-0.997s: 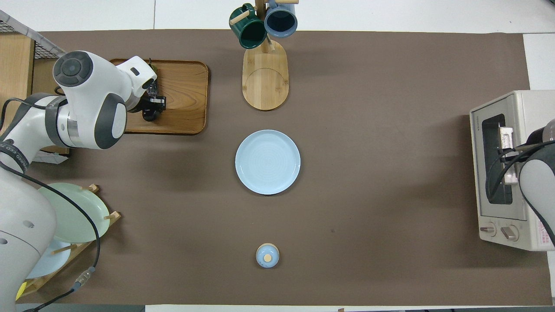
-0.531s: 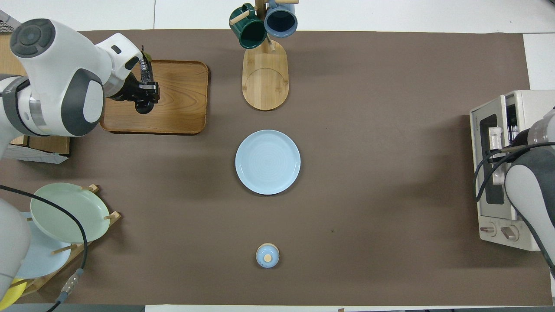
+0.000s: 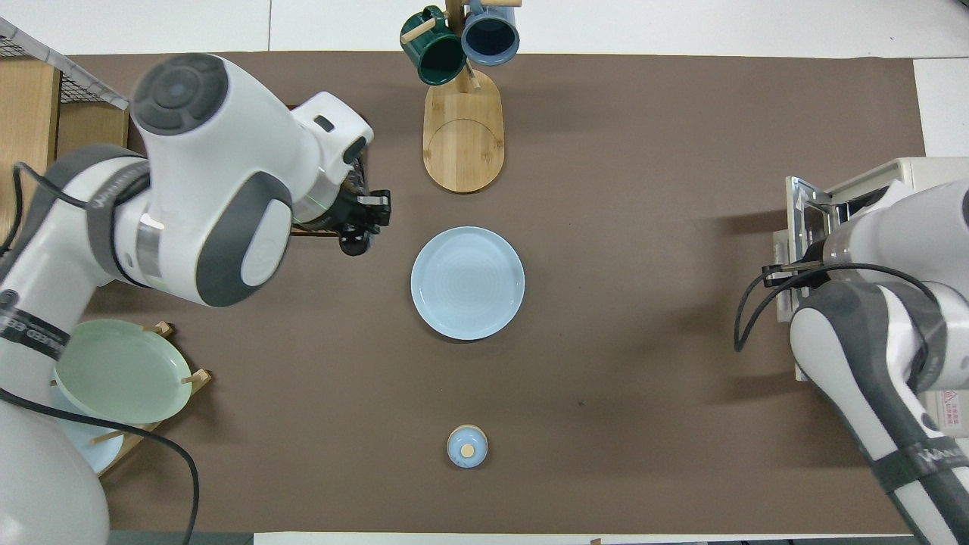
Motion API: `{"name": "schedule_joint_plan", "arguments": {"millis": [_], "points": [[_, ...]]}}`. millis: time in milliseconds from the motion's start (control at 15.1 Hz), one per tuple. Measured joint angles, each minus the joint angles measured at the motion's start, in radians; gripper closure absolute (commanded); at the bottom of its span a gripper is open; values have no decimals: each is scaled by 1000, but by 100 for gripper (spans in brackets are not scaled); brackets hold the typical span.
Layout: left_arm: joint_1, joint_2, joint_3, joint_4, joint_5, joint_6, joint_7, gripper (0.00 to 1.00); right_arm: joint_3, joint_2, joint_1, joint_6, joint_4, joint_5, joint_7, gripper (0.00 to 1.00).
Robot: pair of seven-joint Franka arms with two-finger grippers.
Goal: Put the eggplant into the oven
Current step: 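Carry the eggplant onto the blue plate with the left gripper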
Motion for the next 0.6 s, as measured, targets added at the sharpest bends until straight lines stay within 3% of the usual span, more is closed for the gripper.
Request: {"name": "schedule_joint_plan", "arguments": {"millis": [266, 598], "points": [[-131, -37, -1, -179, -29, 203, -79, 100, 6, 52, 32, 196, -98, 2, 38, 100], [-205, -31, 0, -331, -35, 401, -94, 100, 6, 99, 64, 255, -109, 11, 89, 100]]}}
